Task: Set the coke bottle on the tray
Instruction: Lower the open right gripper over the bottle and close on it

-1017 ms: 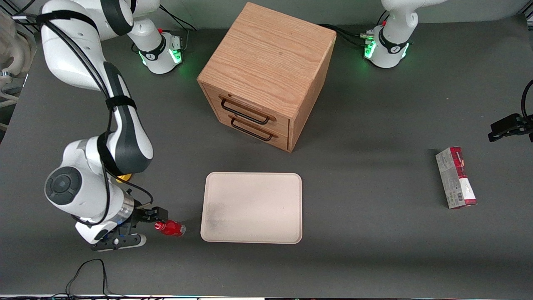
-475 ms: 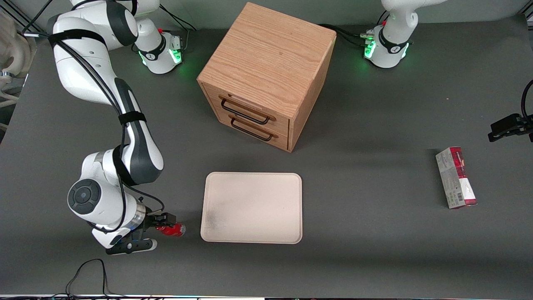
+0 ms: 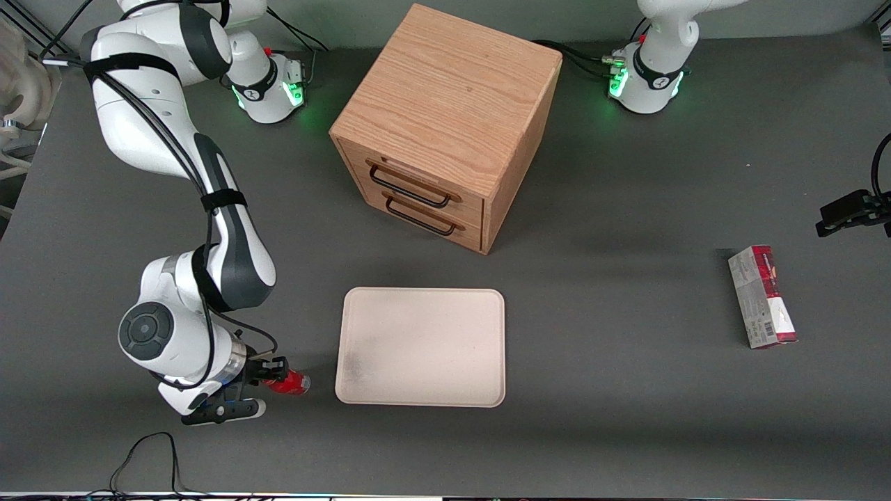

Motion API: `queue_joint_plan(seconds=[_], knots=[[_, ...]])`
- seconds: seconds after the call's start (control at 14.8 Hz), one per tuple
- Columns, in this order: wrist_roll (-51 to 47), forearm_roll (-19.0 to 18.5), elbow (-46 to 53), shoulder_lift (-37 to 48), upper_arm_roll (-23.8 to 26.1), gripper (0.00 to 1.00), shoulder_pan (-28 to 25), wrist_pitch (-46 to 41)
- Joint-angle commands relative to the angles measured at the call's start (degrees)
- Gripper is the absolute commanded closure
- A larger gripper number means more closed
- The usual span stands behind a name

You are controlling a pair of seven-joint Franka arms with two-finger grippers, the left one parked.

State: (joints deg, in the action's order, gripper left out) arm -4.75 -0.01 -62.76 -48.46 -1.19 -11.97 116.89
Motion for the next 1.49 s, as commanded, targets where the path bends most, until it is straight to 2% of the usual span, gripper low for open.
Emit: queue_joint_plan(seconds=[0.0,0.34,0.75,0.95,1.08,1.29,1.42], knots=[[-0.17,0.45,2.12,-1.19,0.31,1.0,0.19,-0.17],[-2.11,1.07,3.78,-0.06,0.14,1.0,0.1,-1.3],[-5.53,0.28,12.93,4.77,-0.56,1.0,0.19,-19.13],[-6.06,-2.45,13.37,8.29,-0.13,1.0,-0.07,-23.71],[-10.86,-2.45,13.37,8.83,-0.04,1.0,-2.7,-23.03],[-20.01,-2.45,13.46,7.69,0.23,1.0,-7.1,-17.41],[-20.74,-2.36,13.37,6.81,0.4,1.0,-7.46,-15.29]])
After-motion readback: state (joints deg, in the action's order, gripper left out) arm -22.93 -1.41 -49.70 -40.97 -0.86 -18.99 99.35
